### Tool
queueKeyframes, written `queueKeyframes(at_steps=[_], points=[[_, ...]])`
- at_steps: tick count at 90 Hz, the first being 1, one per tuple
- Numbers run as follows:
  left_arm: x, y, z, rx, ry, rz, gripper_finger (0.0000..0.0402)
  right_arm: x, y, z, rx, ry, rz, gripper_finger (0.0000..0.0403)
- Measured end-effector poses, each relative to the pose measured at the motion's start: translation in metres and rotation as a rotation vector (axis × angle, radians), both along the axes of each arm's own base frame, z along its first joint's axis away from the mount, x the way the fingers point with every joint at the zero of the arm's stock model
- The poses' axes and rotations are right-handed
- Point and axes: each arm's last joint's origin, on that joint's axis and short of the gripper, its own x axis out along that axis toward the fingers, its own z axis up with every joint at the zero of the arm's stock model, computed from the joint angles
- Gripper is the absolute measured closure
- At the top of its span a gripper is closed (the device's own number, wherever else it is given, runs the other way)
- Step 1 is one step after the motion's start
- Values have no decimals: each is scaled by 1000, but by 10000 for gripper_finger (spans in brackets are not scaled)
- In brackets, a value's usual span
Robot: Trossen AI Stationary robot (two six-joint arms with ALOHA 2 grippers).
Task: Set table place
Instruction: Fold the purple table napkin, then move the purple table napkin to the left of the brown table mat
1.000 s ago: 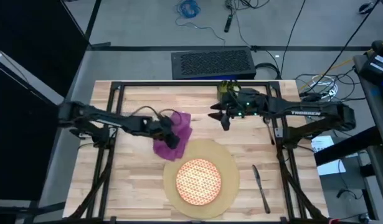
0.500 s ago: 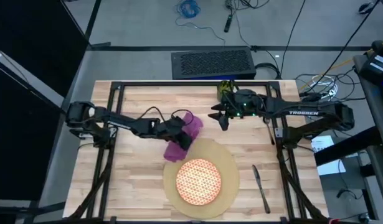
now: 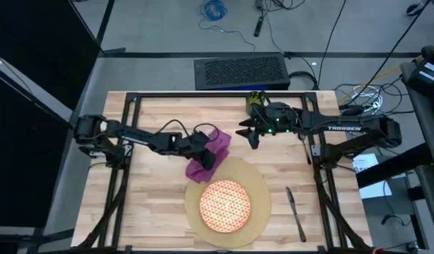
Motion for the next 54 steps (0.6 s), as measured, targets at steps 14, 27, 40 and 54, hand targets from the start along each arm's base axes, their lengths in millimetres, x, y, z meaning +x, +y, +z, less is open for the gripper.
queueKeyframes(at_steps=[14, 27, 40, 54], points=[[2, -2, 3, 7, -38, -68, 340, 0, 0, 0, -3, 0, 2, 206], [3, 0, 3, 4, -45, -60, 289, 0, 0, 0, -3, 0, 2, 206], [2, 2, 14, -10, -76, -67, 271, 0, 0, 0, -7, 1, 4, 206], [-18, -2, 2, -23, 171, -102, 270, 0, 0, 0, -6, 2, 4, 206]])
